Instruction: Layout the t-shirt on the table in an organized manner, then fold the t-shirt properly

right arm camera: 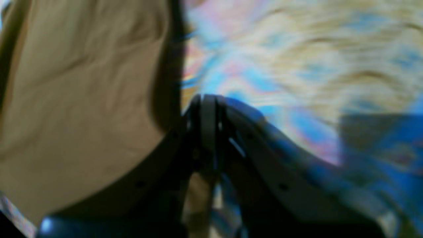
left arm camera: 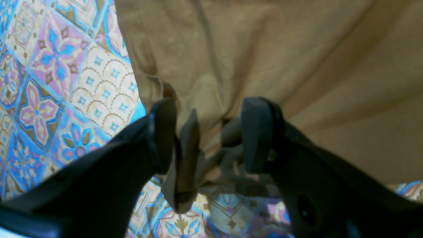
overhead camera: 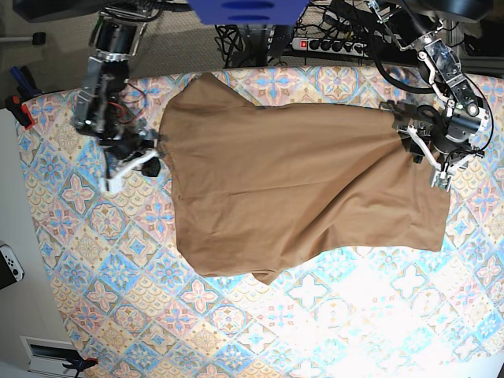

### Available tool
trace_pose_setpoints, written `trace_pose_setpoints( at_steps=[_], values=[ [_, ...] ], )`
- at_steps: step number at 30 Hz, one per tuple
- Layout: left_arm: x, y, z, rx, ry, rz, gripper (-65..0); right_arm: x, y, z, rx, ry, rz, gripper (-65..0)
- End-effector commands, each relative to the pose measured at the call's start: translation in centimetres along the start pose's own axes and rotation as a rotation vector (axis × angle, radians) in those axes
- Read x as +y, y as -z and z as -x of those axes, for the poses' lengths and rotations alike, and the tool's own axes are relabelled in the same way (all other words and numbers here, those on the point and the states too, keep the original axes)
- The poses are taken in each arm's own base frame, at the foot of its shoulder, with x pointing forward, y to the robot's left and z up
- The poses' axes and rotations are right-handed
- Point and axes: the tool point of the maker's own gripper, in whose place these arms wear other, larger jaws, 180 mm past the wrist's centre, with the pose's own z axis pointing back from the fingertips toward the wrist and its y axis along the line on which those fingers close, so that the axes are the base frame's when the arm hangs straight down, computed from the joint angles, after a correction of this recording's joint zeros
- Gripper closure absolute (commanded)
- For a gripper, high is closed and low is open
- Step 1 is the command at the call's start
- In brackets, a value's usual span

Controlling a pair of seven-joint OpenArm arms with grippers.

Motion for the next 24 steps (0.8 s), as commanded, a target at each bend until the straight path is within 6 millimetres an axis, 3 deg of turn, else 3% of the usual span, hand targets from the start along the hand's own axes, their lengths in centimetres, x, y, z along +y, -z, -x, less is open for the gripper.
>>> trace_pose_setpoints(
  at_steps=[1,4,8,13,15,18,21,24],
  values=[
    [0.8,-0.5,-1.2,-0.039,0.009,-0.022,-31.0,-1.8,-0.2,-0.4,0.033,-0.02,0.076,0.0],
    [0.8,-0.5,-1.2,-0.039,0.009,-0.022,-31.0,-2.0,-0.3,-3.5,-0.01,-0.049,0.082,0.0],
    [0.7,-0.5,-1.1,-0.037,0.009,-0.021,-31.0,-1.9,-0.4,-3.5,-0.004,-0.057,0.082,0.0],
    [0.7,-0.5,-1.0,-0.036,0.01,-0.021,-31.0,-1.9,-0.5,-2.0,0.083,-0.054,0.083,0.0],
    [0.7,-0.5,-1.0,-0.036,0.01,-0.021,-31.0,-1.3,-1.0,-2.9,0.062,-0.077,0.077,-9.0],
    [0.7,-0.5,-0.9,-0.033,0.009,-0.02,-31.0,0.4,-2.3,-5.7,-0.025,-0.143,0.065,-21.1],
    [0.6,-0.5,-1.0,-0.034,0.01,-0.018,-31.0,1.8,-3.3,-7.2,-0.079,-0.18,0.052,-26.0],
    [0.6,-0.5,-1.0,-0.034,0.01,-0.018,-31.0,2.4,-3.2,-7.1,-0.085,-0.167,0.03,-26.2]
  ],
)
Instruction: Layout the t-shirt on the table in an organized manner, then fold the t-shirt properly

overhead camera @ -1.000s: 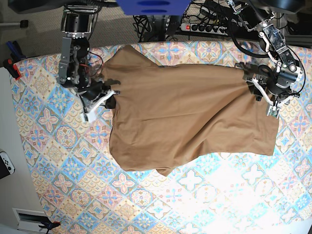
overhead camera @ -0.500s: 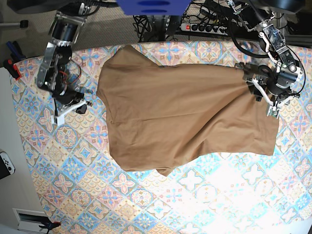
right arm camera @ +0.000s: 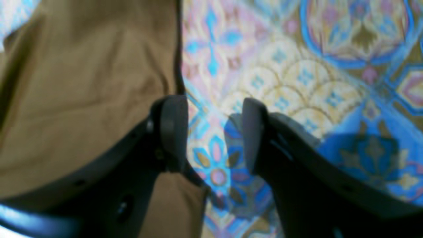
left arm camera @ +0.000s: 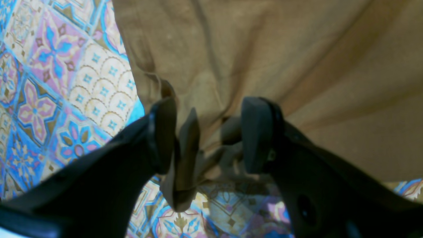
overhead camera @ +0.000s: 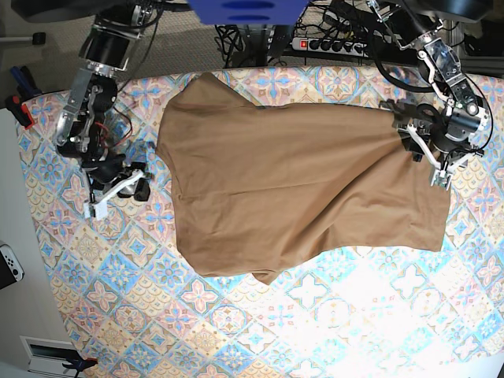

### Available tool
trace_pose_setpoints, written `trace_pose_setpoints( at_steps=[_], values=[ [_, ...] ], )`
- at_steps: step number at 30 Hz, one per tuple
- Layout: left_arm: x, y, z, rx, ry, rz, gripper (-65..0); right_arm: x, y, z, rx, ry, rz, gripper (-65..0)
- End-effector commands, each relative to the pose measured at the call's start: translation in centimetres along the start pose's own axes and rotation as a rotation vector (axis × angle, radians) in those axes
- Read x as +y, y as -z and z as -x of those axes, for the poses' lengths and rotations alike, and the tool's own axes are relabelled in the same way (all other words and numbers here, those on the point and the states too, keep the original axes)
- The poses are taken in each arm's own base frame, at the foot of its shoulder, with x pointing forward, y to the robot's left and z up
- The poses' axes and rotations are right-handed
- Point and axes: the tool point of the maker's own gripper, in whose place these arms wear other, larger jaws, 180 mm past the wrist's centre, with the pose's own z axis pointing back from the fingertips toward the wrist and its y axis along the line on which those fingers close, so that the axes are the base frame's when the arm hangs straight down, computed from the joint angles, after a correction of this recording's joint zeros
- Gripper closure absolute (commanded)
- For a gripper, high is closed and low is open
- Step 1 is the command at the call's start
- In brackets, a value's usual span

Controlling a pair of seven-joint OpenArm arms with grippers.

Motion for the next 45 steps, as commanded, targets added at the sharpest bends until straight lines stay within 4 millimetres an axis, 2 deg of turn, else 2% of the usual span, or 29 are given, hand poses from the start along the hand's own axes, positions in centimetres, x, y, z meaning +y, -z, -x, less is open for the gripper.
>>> trace_pose_setpoints(
  at_steps=[1,2,6,10,12,17,20,28,32,34,38,40,43,45],
  values=[
    [0.7,-0.5,-1.2,-0.039,0.009,-0.02,-31.0,0.6,-0.3,-1.1,-0.036,0.003,-0.032,-26.2],
    [0.7,-0.5,-1.2,-0.039,0.009,-0.02,-31.0,1.0,-0.3,-1.1,-0.042,0.018,-0.058,-26.3],
    [0.7,-0.5,-1.2,-0.041,0.009,-0.021,-31.0,2.0,0.0,1.4,-0.009,0.041,-0.158,-26.3],
    [0.7,-0.5,-1.2,-0.041,0.009,-0.021,-31.0,1.9,0.4,2.7,0.021,0.031,-0.174,-26.3],
    [0.7,-0.5,-1.2,-0.041,0.009,-0.021,-31.0,1.7,0.3,4.0,0.042,0.037,-0.173,-26.2],
    [0.7,-0.5,-1.2,-0.041,0.009,-0.021,-31.0,1.4,0.1,5.2,0.029,0.056,-0.169,-26.2],
    [0.7,-0.5,-1.2,-0.041,0.009,-0.021,-31.0,2.7,0.4,6.7,0.069,0.039,-0.197,-26.2],
    [0.7,-0.5,-1.2,-0.039,0.009,-0.02,-31.0,6.0,1.0,8.1,0.116,-0.007,-0.27,-26.2],
    [0.8,-0.5,-1.2,-0.039,0.008,-0.021,-31.0,6.0,1.2,8.1,0.118,-0.009,-0.271,-25.8],
    [0.8,-0.5,-1.2,-0.039,0.008,-0.021,-31.0,5.9,1.2,8.2,0.123,-0.007,-0.269,-21.1],
    [0.8,-0.5,-1.2,-0.039,0.009,-0.022,-31.0,5.7,1.3,8.4,0.127,0.002,-0.262,0.0],
    [0.9,-0.5,-1.2,-0.039,0.01,-0.023,-31.0,5.1,1.5,9.1,0.148,0.026,-0.251,0.0],
    [0.9,-0.5,-1.1,-0.036,0.011,-0.025,-31.1,2.5,1.4,9.8,0.158,0.089,-0.2,0.0],
    [0.9,-0.4,-0.9,-0.03,0.011,-0.023,-31.3,1.1,1.5,8.1,0.114,0.12,-0.171,0.0]
  ],
)
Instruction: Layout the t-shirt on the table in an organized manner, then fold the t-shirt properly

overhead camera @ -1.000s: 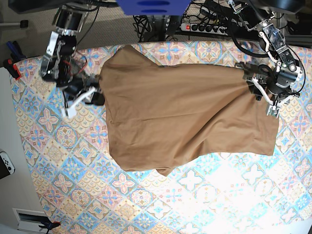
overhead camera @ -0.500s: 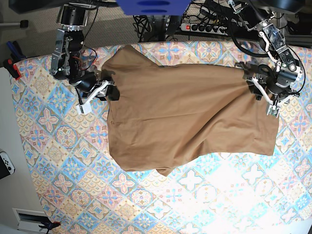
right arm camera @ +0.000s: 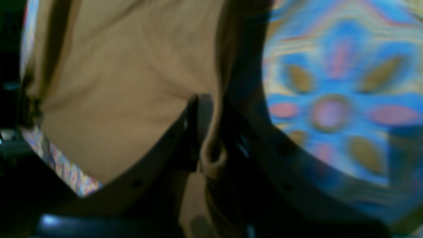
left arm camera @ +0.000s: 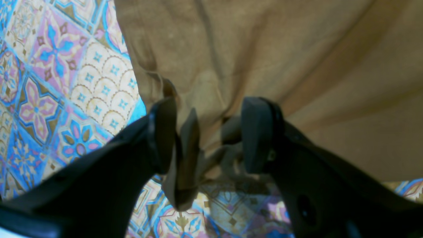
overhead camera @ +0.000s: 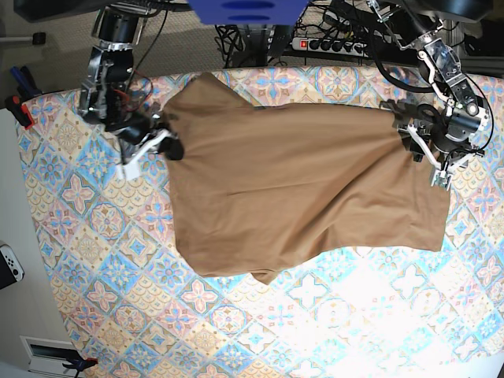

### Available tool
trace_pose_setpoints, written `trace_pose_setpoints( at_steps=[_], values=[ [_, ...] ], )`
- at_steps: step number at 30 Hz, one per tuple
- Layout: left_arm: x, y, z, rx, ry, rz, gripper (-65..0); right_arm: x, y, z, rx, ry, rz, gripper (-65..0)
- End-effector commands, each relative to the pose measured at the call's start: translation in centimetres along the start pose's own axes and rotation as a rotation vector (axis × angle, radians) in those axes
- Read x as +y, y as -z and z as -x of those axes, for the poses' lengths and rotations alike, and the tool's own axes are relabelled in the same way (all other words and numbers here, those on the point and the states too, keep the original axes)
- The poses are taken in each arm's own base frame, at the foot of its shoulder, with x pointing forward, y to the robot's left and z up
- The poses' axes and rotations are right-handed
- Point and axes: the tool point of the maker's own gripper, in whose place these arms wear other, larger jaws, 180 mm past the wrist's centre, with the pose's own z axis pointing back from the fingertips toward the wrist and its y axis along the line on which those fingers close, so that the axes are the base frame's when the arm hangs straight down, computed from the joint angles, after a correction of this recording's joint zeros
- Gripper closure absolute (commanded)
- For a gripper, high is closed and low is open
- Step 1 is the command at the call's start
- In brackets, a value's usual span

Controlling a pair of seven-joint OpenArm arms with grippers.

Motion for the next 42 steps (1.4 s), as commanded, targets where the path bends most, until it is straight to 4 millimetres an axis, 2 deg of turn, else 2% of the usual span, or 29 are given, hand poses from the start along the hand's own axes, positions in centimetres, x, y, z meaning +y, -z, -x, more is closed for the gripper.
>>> trace_pose_setpoints(
  at_steps=[1,4,8,13,16,19,23,26,29,34,37,39,42],
  values=[
    [0.7,-0.3,-0.8,-0.028,0.007,-0.019,-31.3,-1.5,-0.7,-2.9,-0.048,-0.028,0.071,0.0],
    [0.2,0.6,1.3,0.034,-0.004,0.008,-31.3,-1.6,-1.1,-6.4,-0.125,-0.035,0.073,0.0],
    [-0.7,2.2,3.6,0.113,-0.02,0.049,-31.1,-1.9,-1.3,-6.3,-0.115,-0.029,0.081,0.0],
    [-2.4,2.6,2.8,0.094,-0.006,0.094,-31.0,-1.7,-1.1,-6.2,-0.099,-0.034,0.076,0.0],
    [-3.5,1.5,0.0,-0.011,-0.019,0.116,-31.0,-1.7,-1.1,-6.3,-0.101,-0.035,0.077,0.0],
    [-5.6,0.2,-1.8,-0.061,-0.002,0.157,-31.0,-1.7,-1.1,-6.3,-0.1,-0.036,0.076,0.0],
    [-7.9,0.2,-1.5,-0.008,0.047,0.207,-31.0,-1.7,-1.1,-6.2,-0.097,-0.035,0.077,0.0],
    [-8.7,0.7,0.0,0.039,0.047,0.238,-31.0,-1.8,-1.1,-6.1,-0.097,-0.034,0.078,0.0],
    [-8.5,1.4,1.7,0.089,0.034,0.247,-31.0,-1.9,-1.3,-6.2,-0.101,-0.03,0.081,0.0],
    [-7.2,2.9,6.0,0.229,0.035,0.251,-31.0,-1.9,-1.3,-6.1,-0.098,-0.029,0.082,0.0],
    [-6.6,3.5,7.0,0.226,0.016,0.254,-31.0,-1.9,-1.3,-6.2,-0.1,-0.029,0.082,0.0],
    [-5.2,3.4,8.3,0.235,-0.015,0.231,-31.0,-1.9,-1.3,-6.2,-0.101,-0.03,0.081,0.0],
    [-2.4,3.0,9.1,0.233,-0.062,0.17,-31.0,-1.9,-1.3,-6.3,-0.104,-0.031,0.081,0.0]
  ],
)
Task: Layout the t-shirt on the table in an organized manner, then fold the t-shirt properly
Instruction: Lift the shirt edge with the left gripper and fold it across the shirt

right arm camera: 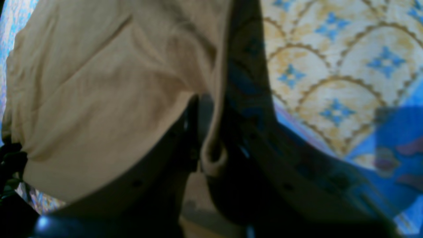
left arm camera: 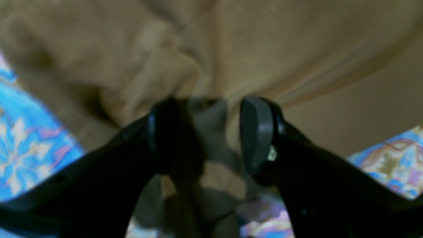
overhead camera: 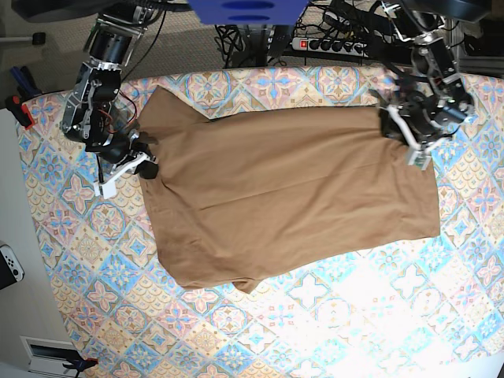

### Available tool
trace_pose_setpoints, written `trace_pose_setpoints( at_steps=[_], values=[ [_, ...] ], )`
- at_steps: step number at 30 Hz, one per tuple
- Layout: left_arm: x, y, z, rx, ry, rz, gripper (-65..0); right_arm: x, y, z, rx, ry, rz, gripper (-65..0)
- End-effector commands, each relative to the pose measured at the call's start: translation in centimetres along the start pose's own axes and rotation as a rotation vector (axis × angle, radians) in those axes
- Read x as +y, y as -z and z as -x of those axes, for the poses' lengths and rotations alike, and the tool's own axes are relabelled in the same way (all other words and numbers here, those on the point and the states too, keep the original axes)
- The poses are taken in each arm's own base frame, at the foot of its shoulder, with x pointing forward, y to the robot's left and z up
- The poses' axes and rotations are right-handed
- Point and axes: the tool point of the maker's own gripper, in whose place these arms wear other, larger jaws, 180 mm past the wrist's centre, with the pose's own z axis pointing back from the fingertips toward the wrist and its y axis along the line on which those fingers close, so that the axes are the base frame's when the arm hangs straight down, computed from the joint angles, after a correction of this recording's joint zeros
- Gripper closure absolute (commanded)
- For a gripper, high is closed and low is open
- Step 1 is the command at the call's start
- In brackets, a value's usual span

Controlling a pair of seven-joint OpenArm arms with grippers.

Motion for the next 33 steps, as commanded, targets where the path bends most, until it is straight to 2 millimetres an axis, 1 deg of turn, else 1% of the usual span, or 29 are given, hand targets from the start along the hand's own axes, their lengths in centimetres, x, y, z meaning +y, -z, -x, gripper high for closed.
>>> trace_pose_setpoints(
  at_steps=[1,3,5,6,8,10,12,14,15,16,18,20,22,23,26,28,31,33],
  values=[
    [3.0,-1.1,2.2,0.107,-0.005,-0.099,-31.0,0.4,-0.4,-1.8,-0.048,-0.02,-0.013,0.0],
    [5.0,-2.1,2.6,0.112,-0.022,-0.147,-31.0,0.4,-0.4,-1.8,-0.049,-0.021,-0.014,0.0],
    [6.1,-2.8,3.4,0.126,-0.029,-0.178,-31.0,0.4,-0.4,-1.9,-0.051,-0.021,-0.014,0.0],
    [6.3,-3.0,3.9,0.136,-0.033,-0.186,-31.0,0.4,-0.4,-1.9,-0.051,-0.021,-0.014,0.0],
    [6.8,-3.3,4.2,0.138,-0.045,-0.199,-31.0,0.1,-0.6,-2.1,-0.06,-0.012,-0.007,0.0],
    [7.5,-3.9,4.6,0.133,-0.069,-0.22,-31.0,-1.1,-1.3,-2.5,-0.085,0.015,0.016,0.0],
    [8.1,-4.3,4.7,0.127,-0.087,-0.237,-31.0,-2.1,-1.5,-2.8,-0.097,0.052,0.031,0.0],
    [8.1,-4.1,4.8,0.13,-0.097,-0.234,-31.0,-2.8,-1.1,-3.2,-0.104,0.094,0.03,0.0],
    [8.1,-3.9,5.0,0.134,-0.103,-0.229,-31.0,-3.1,-0.9,-3.0,-0.097,0.109,0.032,0.0],
    [8.1,-3.7,4.6,0.127,-0.107,-0.224,-31.0,-3.7,-1.0,-3.1,-0.092,0.11,0.039,0.0],
    [8.2,-2.9,2.9,0.103,-0.107,-0.217,-31.0,-4.7,-1.1,-2.9,-0.075,0.119,0.056,0.0],
    [7.9,-2.1,1.5,0.106,-0.074,-0.218,-31.0,-5.0,-0.9,-2.4,-0.065,0.132,0.057,0.0],
    [6.5,-0.8,-0.3,0.095,-0.049,-0.204,-31.0,-5.5,-0.8,-2.0,-0.048,0.131,0.077,0.0],
    [5.9,-0.4,-1.1,0.09,-0.039,-0.203,-31.0,-5.6,-0.8,-2.3,-0.049,0.12,0.088,0.0],
    [4.4,0.8,-4.0,0.068,-0.012,-0.207,-31.0,-5.5,-0.5,-4.3,-0.058,0.076,0.113,0.0],
    [3.0,1.7,-5.9,0.061,0.021,-0.201,-31.0,-5.4,-0.4,-5.6,-0.068,0.049,0.131,0.0],
    [0.8,2.7,-9.3,0.031,0.062,-0.187,-31.0,-5.3,-0.3,-7.1,-0.082,0.024,0.147,0.0],
    [-0.2,2.9,-11.6,0.003,0.08,-0.187,-31.0,-5.0,-0.3,-8.8,-0.108,0.004,0.152,0.0]
  ],
)
